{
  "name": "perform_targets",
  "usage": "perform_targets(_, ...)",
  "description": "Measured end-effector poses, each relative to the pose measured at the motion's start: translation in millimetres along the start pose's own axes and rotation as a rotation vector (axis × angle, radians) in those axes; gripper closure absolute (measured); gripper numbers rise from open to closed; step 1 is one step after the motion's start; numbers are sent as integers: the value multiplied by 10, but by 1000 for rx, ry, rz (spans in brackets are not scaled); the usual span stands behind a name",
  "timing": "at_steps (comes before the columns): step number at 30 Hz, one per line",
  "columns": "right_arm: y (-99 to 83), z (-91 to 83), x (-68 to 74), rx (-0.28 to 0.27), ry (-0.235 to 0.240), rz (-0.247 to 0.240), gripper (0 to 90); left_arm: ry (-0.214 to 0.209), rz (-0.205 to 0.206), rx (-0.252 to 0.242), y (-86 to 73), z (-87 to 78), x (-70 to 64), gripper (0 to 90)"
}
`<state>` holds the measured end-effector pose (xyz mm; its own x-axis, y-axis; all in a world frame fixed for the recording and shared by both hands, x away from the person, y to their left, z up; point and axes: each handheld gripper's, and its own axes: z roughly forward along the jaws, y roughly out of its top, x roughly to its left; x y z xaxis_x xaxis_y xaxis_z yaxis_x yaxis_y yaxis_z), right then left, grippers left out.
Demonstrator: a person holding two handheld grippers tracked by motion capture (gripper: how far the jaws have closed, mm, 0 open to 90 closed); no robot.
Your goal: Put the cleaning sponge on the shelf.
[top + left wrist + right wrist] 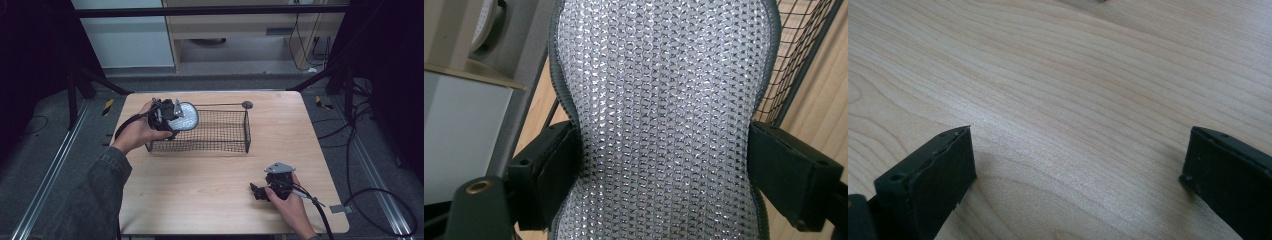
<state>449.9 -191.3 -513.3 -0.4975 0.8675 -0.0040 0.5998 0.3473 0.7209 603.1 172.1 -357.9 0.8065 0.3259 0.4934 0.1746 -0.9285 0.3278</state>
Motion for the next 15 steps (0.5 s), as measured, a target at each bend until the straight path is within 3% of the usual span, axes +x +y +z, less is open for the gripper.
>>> perform_targets(4,0,0,0,0,0,0,7,10,20,1,-12,49,13,147)
perform_targets(10,0,0,0,0,-1,-1,7,-2,1,-38,-60,91,83,143)
perform_targets(15,0,2,0,-1,0,0,7,-8,1,-30,-91,143,120,142)
